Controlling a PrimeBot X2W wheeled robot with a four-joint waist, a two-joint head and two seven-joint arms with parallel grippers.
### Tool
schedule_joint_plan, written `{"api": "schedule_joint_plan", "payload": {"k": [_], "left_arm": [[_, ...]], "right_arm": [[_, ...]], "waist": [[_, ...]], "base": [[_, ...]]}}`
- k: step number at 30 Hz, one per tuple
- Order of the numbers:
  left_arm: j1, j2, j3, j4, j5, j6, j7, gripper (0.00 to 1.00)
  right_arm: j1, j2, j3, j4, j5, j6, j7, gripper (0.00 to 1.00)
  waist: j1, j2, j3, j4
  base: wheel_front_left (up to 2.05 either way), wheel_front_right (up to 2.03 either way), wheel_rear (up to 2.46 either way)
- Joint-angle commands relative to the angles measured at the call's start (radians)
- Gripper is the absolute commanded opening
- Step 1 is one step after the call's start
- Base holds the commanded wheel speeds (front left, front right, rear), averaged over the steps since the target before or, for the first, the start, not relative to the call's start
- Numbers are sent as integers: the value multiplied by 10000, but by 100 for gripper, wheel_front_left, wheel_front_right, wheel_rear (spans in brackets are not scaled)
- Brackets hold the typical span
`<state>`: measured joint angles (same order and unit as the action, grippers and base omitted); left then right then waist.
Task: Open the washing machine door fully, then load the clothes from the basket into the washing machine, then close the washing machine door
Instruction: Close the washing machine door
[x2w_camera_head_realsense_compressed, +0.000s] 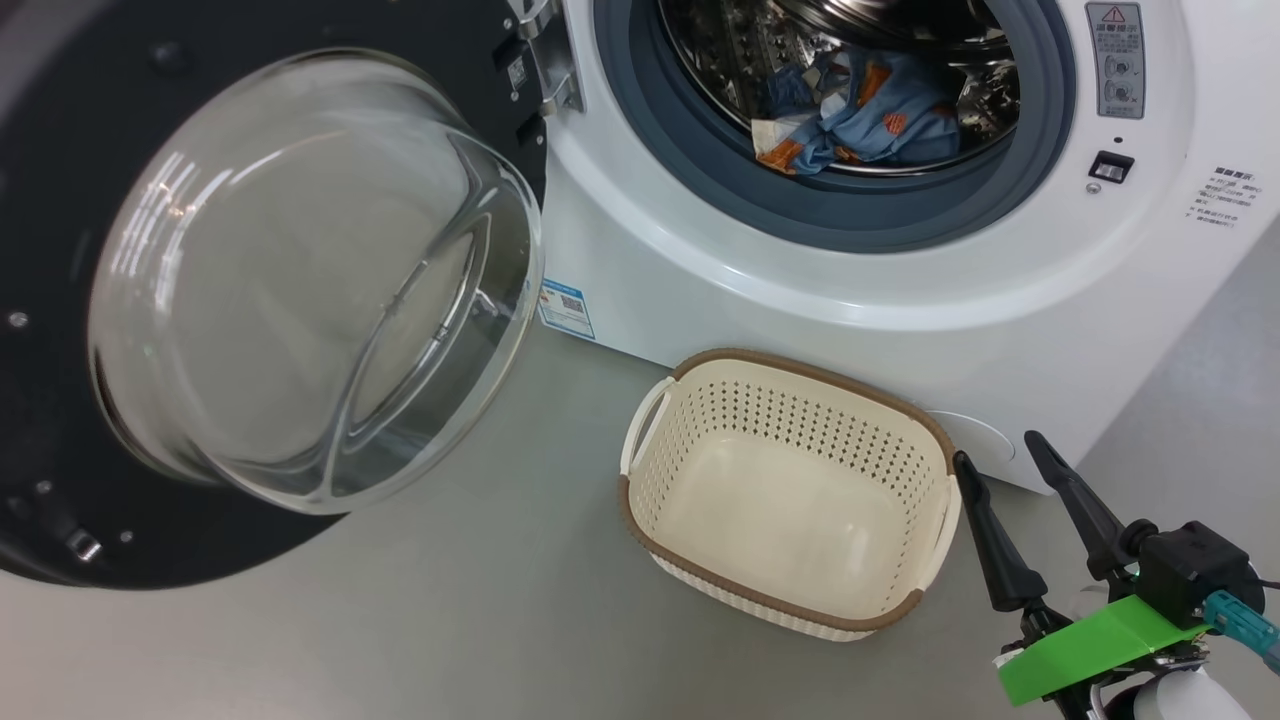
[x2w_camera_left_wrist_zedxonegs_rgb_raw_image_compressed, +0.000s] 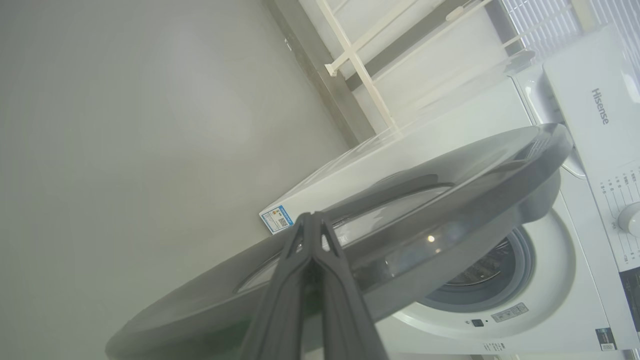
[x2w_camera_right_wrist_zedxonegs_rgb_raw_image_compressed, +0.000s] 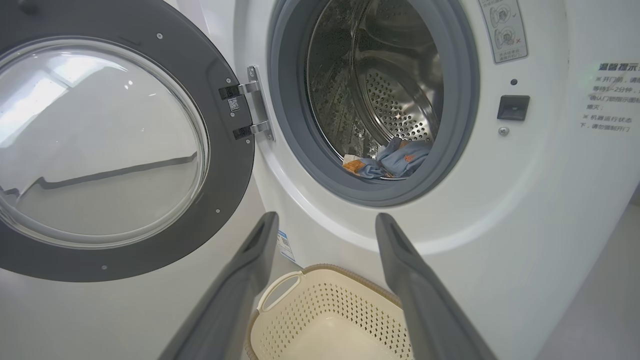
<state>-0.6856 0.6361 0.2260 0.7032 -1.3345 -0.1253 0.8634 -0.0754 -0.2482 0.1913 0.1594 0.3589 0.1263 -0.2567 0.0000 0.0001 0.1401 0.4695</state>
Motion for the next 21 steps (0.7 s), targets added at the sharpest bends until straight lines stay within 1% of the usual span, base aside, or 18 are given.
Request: {"api": "schedule_joint_plan", "payload": {"k": [1,12,21], "left_arm": [[132,262,-28,-346,-117,-53,317,0],[828,190,-504,-2405,-1020,-53,2005,0],[1086,43,-875,-4143,-1788,-53,2935,0]], "right_arm": [[-115,-51,197,-208,-91,44,-51,100],[31,27,145,-215,-37,44,-51,100],[99,79,53,-251,-59,44,-51,100]], "waist": [[0,-1,-30,1],[0,-1,-373,-128],[0,-1,-491,-470]], "base": [[0,0,0],[0,0,0],[0,0,0]]}}
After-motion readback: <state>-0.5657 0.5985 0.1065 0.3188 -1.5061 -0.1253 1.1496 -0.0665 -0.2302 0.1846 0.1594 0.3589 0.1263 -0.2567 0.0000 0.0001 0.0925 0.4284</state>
